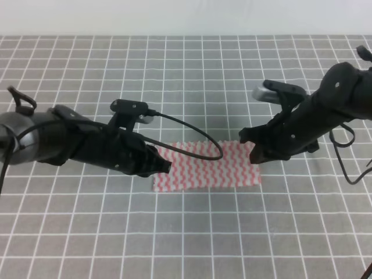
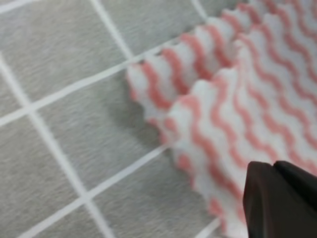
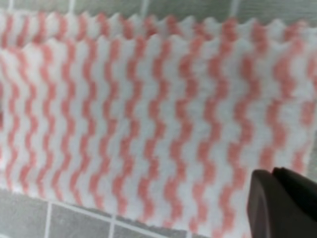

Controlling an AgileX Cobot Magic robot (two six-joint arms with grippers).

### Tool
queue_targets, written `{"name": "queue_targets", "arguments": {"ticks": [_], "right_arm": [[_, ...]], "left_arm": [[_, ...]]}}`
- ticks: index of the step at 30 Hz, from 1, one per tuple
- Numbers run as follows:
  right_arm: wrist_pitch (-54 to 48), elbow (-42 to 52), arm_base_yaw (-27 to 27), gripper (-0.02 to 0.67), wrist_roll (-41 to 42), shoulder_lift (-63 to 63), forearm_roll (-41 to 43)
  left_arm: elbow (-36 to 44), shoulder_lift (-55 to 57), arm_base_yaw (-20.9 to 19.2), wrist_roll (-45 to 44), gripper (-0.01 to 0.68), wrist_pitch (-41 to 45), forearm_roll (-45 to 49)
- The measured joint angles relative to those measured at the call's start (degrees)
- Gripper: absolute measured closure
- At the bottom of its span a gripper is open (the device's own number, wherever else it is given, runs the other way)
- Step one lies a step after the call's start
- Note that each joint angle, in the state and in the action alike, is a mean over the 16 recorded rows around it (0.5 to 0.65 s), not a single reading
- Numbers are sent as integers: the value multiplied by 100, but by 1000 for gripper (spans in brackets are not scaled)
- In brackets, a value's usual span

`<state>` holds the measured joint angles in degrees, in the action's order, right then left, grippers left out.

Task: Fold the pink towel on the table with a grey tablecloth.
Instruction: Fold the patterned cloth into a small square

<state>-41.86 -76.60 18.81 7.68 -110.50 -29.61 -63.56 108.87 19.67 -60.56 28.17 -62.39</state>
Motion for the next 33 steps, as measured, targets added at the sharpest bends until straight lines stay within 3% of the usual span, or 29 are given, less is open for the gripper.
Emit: {"name": "queue_targets", "arguments": {"ticks": [16, 33], "right_arm": [[217, 3, -111, 449, -153, -191, 52], [370, -4, -110, 441, -145, -334, -46]], "left_arm": [[-16, 225, -119, 13, 675, 59, -25], [-29, 242, -119, 13, 675, 164, -19]]}}
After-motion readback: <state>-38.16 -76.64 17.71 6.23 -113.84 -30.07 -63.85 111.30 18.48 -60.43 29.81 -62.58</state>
